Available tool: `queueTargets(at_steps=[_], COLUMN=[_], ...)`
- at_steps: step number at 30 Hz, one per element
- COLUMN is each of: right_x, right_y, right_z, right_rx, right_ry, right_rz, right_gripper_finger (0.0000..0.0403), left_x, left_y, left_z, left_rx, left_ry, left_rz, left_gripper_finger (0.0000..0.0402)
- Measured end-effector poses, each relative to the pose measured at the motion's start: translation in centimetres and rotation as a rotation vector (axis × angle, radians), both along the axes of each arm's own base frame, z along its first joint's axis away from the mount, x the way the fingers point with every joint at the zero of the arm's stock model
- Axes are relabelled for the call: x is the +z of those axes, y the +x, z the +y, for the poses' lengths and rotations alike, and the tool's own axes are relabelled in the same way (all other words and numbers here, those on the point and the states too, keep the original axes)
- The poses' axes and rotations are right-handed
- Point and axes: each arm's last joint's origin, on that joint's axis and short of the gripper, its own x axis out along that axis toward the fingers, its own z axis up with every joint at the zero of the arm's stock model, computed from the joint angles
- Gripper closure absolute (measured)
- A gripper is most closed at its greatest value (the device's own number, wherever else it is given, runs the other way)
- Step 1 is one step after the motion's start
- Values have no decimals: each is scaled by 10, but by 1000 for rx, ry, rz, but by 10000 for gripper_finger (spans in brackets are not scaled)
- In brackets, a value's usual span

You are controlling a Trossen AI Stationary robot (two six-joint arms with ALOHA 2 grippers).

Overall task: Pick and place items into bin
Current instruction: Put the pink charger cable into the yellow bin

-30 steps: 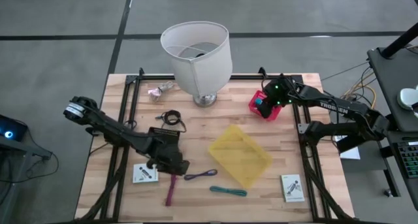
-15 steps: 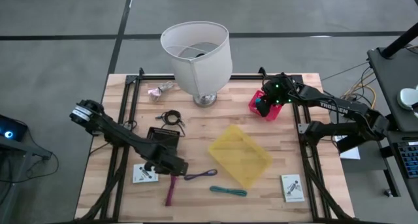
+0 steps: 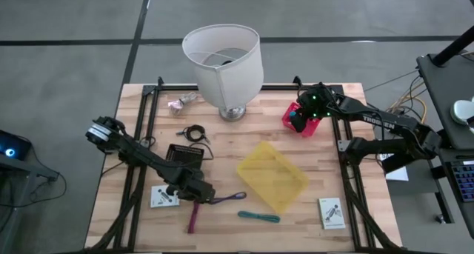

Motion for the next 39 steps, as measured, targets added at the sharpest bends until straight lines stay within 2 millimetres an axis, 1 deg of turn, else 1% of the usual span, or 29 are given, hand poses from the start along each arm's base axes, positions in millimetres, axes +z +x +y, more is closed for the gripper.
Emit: queueTargets(at_steps=[3, 6, 9, 15, 16, 18, 22, 26, 28, 34, 37, 39], right_x=[0, 0, 0, 0, 0, 0, 0, 0, 0, 0, 1, 3], right_y=[0, 0, 0, 0, 0, 0, 0, 0, 0, 1, 3, 7], right_z=[0, 0, 0, 0, 0, 0, 0, 0, 0, 1, 4, 7], right_rx=[0, 0, 0, 0, 0, 0, 0, 0, 0, -2, 78, 169], right_ry=[0, 0, 0, 0, 0, 0, 0, 0, 0, 58, 107, 142], right_rz=[0, 0, 0, 0, 0, 0, 0, 0, 0, -35, -92, -158], right_gripper_finger=[207, 209, 209, 209, 209, 209, 209, 209, 209, 209, 209, 209], left_x=[-1, -1, -1, 0, 0, 0, 1, 7, 16, 39, 55, 65], left_y=[0, -1, -2, -1, -1, -1, -1, -1, 3, 13, 17, 21], left_z=[0, 0, 0, 0, -1, -1, -2, -2, -3, 0, 1, 2], left_rx=[-7, -9, -20, -89, -104, -130, -188, -281, -338, -367, -374, -407], left_ry=[-4, -6, -5, -2, -5, -9, -35, -30, -27, 25, 89, 178], left_rz=[7, 10, 11, -18, -25, -32, -30, -85, -194, -439, -590, -720], left_gripper_finger=[205, 234, 275, 372, 383, 387, 382, 390, 390, 390, 390, 390])
